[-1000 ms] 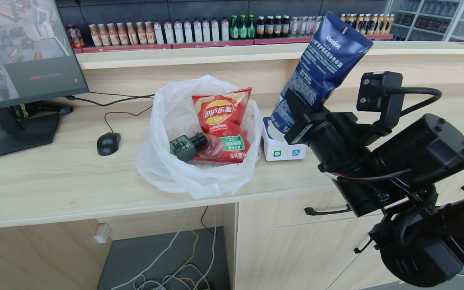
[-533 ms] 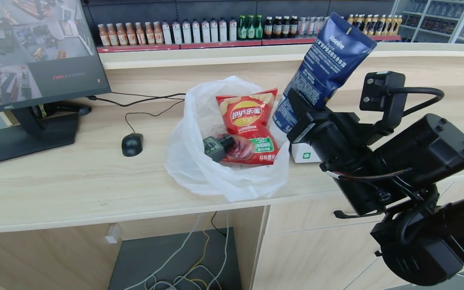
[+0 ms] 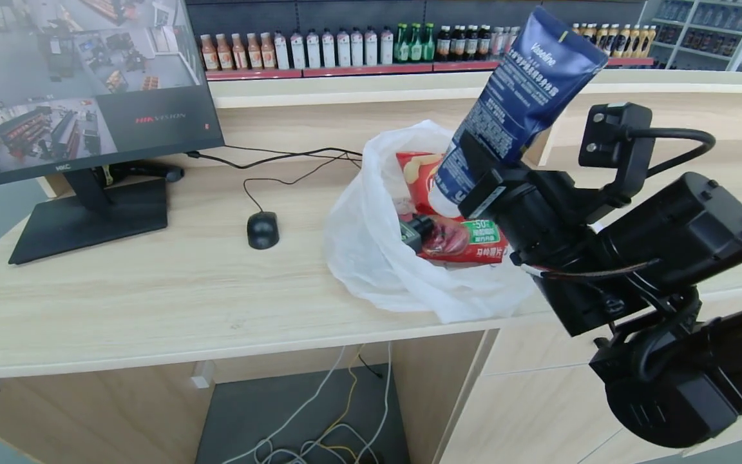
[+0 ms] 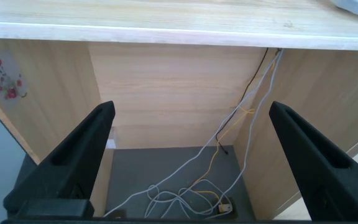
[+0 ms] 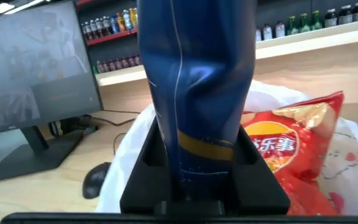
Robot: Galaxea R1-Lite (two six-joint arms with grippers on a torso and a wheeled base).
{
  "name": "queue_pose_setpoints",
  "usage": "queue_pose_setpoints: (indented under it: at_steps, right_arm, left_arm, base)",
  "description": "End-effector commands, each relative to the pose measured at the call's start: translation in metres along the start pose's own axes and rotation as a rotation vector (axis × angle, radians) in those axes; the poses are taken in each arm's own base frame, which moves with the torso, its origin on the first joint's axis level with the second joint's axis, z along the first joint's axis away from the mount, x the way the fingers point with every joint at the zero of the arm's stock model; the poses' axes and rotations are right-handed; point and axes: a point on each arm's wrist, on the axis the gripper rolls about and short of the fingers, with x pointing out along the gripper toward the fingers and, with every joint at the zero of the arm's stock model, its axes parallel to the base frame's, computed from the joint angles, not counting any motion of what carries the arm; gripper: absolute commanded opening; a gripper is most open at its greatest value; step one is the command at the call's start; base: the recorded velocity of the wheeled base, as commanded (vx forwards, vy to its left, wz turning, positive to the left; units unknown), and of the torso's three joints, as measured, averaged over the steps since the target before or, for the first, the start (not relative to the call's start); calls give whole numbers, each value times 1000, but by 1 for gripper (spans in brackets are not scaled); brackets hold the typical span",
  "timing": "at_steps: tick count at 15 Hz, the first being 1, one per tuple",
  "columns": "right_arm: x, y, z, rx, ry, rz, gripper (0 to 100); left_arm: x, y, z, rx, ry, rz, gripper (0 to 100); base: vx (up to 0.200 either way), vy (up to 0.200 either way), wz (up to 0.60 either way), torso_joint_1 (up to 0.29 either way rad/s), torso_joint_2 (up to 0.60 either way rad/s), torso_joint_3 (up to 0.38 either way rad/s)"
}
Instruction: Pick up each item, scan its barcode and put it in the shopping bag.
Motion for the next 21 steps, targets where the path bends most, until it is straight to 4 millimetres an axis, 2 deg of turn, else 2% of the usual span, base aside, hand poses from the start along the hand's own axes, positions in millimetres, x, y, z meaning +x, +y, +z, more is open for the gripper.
queue_pose_setpoints:
  at_steps: [1,7,10,12,16,17,20,21]
  right_arm:
    - [8,-5,0,14,-20,-18,0]
    - [10,-4,-20,204,47,-20,0]
    - [16,3,-19,323,68,-14,0]
    - [24,5,-27,404,92,-28,0]
    - [35,8,-43,425,136,-34,0]
    - [44,11,-48,449,135,-37,0]
    - [52,13,-48,490,156,-47,0]
    - [52,13,-54,489,166,-49,0]
  left_arm:
    - [0,0,0,0,1,0,100]
    - [0,0,0,0,1,-1,100]
    - [0,0,0,0,1,0,100]
    - [0,0,0,0,1,0,100]
    - [0,0,0,0,1,0,100]
    - [0,0,0,0,1,-1,100]
    - [0,0,0,0,1,0,100]
    - [0,0,0,0,1,0,100]
  base:
    - [0,0,0,0,0,0]
    - [0,0,0,0,0,0]
    - [0,0,0,0,0,0]
    - [0,0,0,0,0,0]
    - [0,0,0,0,0,0]
    - [0,0,0,0,0,0]
    - [0,0,0,0,0,0]
    - [0,0,0,0,0,0]
